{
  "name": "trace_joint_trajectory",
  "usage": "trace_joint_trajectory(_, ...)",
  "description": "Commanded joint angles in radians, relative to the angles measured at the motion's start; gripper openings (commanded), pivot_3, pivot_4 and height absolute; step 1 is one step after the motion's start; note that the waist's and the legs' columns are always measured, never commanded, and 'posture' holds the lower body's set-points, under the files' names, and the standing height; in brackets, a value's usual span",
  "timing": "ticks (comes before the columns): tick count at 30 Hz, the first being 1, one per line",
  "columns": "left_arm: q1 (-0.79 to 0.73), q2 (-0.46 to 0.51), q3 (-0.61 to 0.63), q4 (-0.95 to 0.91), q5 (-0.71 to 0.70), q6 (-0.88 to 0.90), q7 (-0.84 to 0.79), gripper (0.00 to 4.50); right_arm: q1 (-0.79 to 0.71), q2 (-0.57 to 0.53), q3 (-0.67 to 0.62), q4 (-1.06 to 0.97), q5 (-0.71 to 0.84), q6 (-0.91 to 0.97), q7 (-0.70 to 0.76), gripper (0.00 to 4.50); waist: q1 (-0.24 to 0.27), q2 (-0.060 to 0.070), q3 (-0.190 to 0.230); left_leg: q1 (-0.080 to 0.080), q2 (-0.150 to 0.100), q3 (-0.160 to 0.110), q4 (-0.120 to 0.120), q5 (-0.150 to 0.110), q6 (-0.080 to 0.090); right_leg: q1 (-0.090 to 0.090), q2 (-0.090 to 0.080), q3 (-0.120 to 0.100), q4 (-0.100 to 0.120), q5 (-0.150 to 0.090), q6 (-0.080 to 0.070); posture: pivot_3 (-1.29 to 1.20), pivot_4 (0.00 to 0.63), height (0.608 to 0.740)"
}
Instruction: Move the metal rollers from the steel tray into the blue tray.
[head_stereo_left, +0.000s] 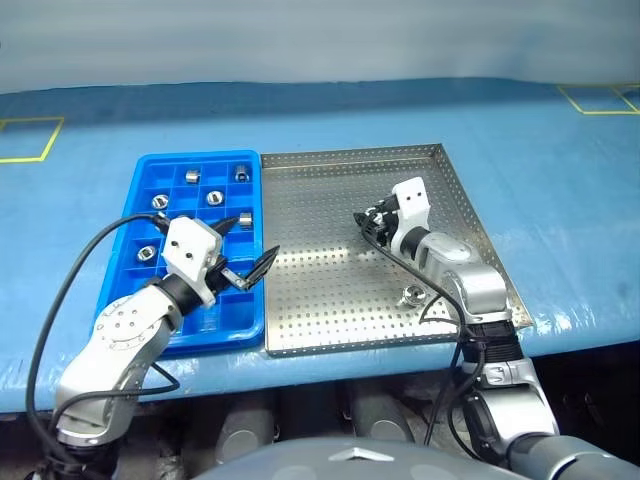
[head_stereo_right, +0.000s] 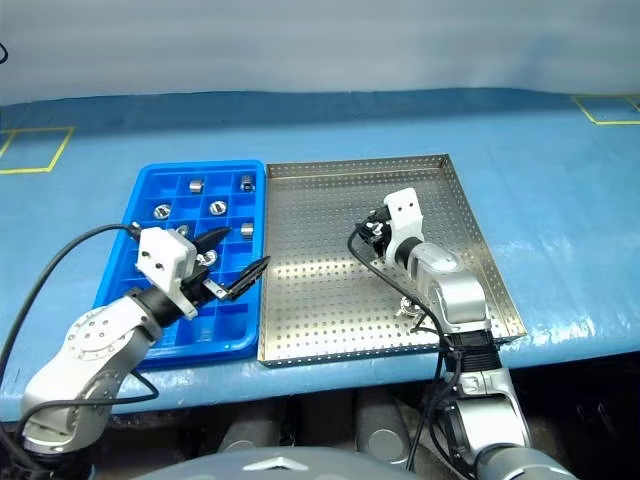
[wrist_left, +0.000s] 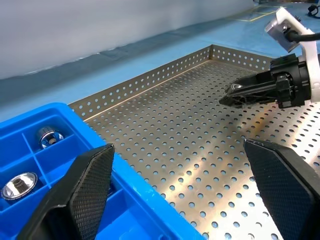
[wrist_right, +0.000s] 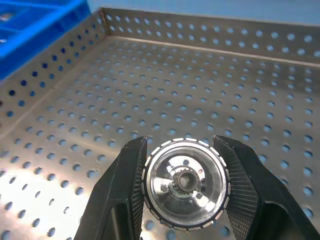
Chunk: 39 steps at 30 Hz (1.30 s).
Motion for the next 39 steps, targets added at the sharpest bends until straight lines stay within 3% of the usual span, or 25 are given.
trace_joint_trajectory(1, 0.066, 0.014, 0.202, -0.058, -0.015, -0.017, 0.025, 4.50, -0.036, 0.066, 0.091, -0.155, 0.058, 0.033, 0.038, 1.95, -0.003, 0.000, 0.000, 0.000, 0.001, 0.000, 0.000, 0.000, 0.000, -0.001, 0.001, 0.000, 0.000, 0.000, -0.001, -0.06, 0.150, 0.740)
trace_joint_trajectory(5, 0.195, 0.029, 0.407, -0.101, -0.035, -0.011, 0.000, 4.50, -0.055, 0.148, 0.245, -0.247, 0.100, 0.073, 0.094, 1.95, 0.004, 0.000, 0.000, 0.000, 0.002, -0.001, -0.001, 0.000, -0.001, -0.001, 0.001, -0.001, 0.001, -0.001, -0.002, -0.02, 0.150, 0.740)
trace_joint_trajectory(11, 0.381, 0.012, 0.556, -0.171, -0.088, 0.000, -0.046, 4.50, -0.109, 0.213, 0.380, -0.215, 0.102, 0.059, 0.152, 1.95, 0.042, -0.001, 0.000, 0.000, -0.001, -0.004, 0.001, 0.001, -0.003, -0.001, -0.005, -0.006, -0.002, -0.004, -0.006, 0.05, 0.150, 0.740)
trace_joint_trajectory(16, 0.448, -0.030, 0.543, -0.214, -0.180, 0.006, -0.052, 4.50, -0.104, 0.213, 0.444, -0.130, 0.067, 0.034, 0.168, 1.95, 0.065, -0.005, -0.003, 0.001, -0.003, -0.006, 0.001, 0.001, -0.004, 0.000, -0.007, -0.010, -0.002, -0.004, -0.007, 0.07, 0.150, 0.740)
trace_joint_trajectory(35, 0.499, -0.012, 0.414, -0.227, -0.230, 0.014, -0.040, 4.50, -0.105, 0.218, 0.449, 0.051, 0.004, -0.002, 0.189, 1.95, 0.060, -0.009, -0.005, 0.001, -0.001, -0.009, -0.001, 0.004, -0.007, 0.002, -0.003, -0.013, 0.000, -0.006, -0.011, 0.07, 0.150, 0.740)
trace_joint_trajectory(39, 0.489, -0.004, 0.409, -0.222, -0.224, 0.015, -0.031, 4.50, -0.101, 0.221, 0.444, 0.051, -0.008, -0.024, 0.190, 3.02, 0.060, -0.009, -0.005, 0.001, -0.001, -0.009, -0.001, 0.003, -0.007, 0.002, -0.003, -0.013, 0.000, -0.006, -0.011, 0.07, 0.150, 0.740)
